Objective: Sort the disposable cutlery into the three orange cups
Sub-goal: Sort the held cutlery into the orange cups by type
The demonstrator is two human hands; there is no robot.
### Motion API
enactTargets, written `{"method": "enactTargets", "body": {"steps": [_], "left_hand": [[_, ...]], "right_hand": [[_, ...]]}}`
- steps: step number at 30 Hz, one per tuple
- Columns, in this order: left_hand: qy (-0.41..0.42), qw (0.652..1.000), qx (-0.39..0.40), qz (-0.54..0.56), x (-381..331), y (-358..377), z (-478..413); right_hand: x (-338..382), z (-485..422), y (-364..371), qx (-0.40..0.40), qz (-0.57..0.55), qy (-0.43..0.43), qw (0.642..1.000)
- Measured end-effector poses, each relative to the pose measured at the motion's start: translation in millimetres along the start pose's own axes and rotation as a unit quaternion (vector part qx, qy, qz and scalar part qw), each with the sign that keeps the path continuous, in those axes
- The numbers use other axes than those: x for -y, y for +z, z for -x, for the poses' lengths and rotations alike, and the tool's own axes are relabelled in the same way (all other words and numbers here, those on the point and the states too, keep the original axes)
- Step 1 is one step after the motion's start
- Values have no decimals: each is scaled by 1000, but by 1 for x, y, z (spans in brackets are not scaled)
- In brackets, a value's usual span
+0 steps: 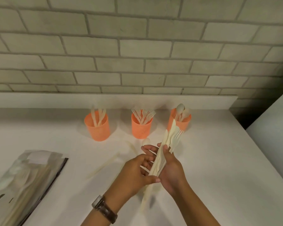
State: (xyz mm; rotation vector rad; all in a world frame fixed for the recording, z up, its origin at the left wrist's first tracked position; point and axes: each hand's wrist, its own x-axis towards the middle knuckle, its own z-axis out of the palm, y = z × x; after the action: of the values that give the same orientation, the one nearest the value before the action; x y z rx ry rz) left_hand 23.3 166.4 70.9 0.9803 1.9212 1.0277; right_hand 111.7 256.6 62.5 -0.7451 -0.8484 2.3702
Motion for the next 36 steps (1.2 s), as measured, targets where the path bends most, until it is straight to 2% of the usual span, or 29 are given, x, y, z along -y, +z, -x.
{"method": "enactTargets", "body": {"steps": [3, 11, 14, 18, 22, 27, 30, 32, 36], "left_hand": [[0, 1000, 29, 3, 0, -6, 1], [-24, 983, 103, 149, 4, -19, 4], [-40, 978, 89, 187, 4, -17, 5], [-39, 991, 40, 123, 1, -12, 6], [-38, 987, 25, 155, 1, -15, 6], [-53, 964, 34, 259, 3, -16, 6], [-68, 923, 61, 375, 1, -19, 7], [-76, 904, 67, 415, 1, -21, 7], [-69, 914, 54, 395, 4, -29, 0]], "right_hand": [[2, 0, -1, 32, 21, 11, 999], [11, 0, -9, 81, 91, 21, 992], [10, 0, -10, 86, 117, 2, 989], [7, 0, -11, 70, 152, -8, 986], [6, 1, -11, 58, 145, -5, 988], [8, 1, -8, 54, 94, -8, 994], [11, 2, -5, 51, 77, -10, 996], [11, 3, -4, 49, 78, -10, 996], [9, 3, -6, 35, 97, -11, 995]]}}
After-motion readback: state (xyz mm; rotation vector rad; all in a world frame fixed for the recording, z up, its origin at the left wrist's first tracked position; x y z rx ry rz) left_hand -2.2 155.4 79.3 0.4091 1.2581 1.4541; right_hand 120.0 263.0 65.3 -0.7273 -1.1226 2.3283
